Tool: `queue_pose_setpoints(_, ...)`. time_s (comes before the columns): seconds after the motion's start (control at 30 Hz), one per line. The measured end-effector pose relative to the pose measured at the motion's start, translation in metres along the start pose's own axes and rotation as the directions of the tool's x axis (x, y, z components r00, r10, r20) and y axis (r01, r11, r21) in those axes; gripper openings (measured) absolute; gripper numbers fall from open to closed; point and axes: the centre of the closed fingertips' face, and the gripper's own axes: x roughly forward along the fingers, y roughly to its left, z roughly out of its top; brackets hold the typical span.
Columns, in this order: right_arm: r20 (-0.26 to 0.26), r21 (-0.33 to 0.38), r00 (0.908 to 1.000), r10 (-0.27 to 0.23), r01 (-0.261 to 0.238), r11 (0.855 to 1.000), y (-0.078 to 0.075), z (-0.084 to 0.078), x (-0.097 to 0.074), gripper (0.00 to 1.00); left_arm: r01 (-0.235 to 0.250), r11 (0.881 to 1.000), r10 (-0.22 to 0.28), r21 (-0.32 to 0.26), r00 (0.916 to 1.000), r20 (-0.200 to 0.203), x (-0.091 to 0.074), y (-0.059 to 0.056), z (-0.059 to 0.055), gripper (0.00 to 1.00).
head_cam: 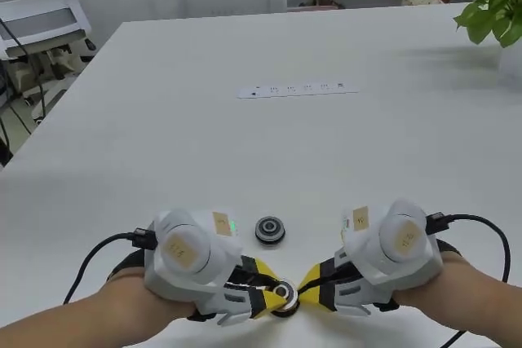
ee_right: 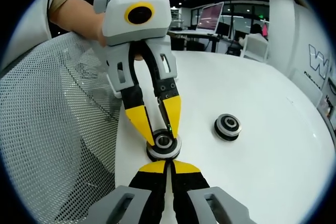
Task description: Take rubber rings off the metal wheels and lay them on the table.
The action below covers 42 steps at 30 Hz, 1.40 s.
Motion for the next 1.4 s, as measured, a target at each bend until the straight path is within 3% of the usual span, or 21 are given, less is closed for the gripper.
queue_pose_setpoints(0.3,0.022,0.110,0.9998,0.000,-0.002,0.994,-0.002,0.000,-0.003,0.00,-0.006,1.000,0.006,0.005,1.0000,-0.005,0.001,0.000,0.000,0.13)
queue_pose_setpoints(0.57,0.084,0.268,0.9964,0.002,-0.024,0.963,-0.006,0.002,-0.007,0.00,-0.011,1.000,0.011,0.005,0.9999,-0.008,0.001,0.001,0.001,0.13)
queue_pose_setpoints(0.67,0.112,0.351,0.9936,0.003,-0.043,0.936,-0.006,0.003,-0.008,0.00,-0.012,1.000,0.012,0.005,0.9999,-0.008,0.001,0.001,0.000,0.13)
queue_pose_setpoints(0.83,0.187,0.476,0.9824,-0.001,-0.090,0.875,-0.009,0.008,-0.011,0.00,-0.015,1.000,0.015,0.002,0.9998,-0.010,0.001,0.001,0.001,0.13)
queue_pose_setpoints(0.87,0.186,0.473,0.9825,-0.001,-0.089,0.877,-0.009,0.008,-0.011,0.00,-0.017,1.000,0.017,0.003,0.9998,-0.011,0.001,0.001,0.001,0.13)
queue_pose_setpoints(0.93,0.201,0.490,0.9795,0.000,-0.101,0.866,-0.009,0.009,-0.011,0.00,-0.019,1.000,0.019,0.002,0.9997,-0.013,0.002,0.002,0.001,0.13)
queue_pose_setpoints(1.2,0.232,0.518,0.9727,0.007,-0.130,0.846,-0.006,0.014,-0.012,0.00,-0.024,1.000,0.024,-0.003,0.9995,-0.021,0.002,0.002,0.001,0.12)
queue_pose_setpoints(1.4,0.244,0.502,0.9694,0.027,-0.150,0.852,-0.002,0.020,-0.010,0.00,-0.024,1.000,0.024,-0.002,0.9993,-0.028,0.002,0.002,0.001,0.12)
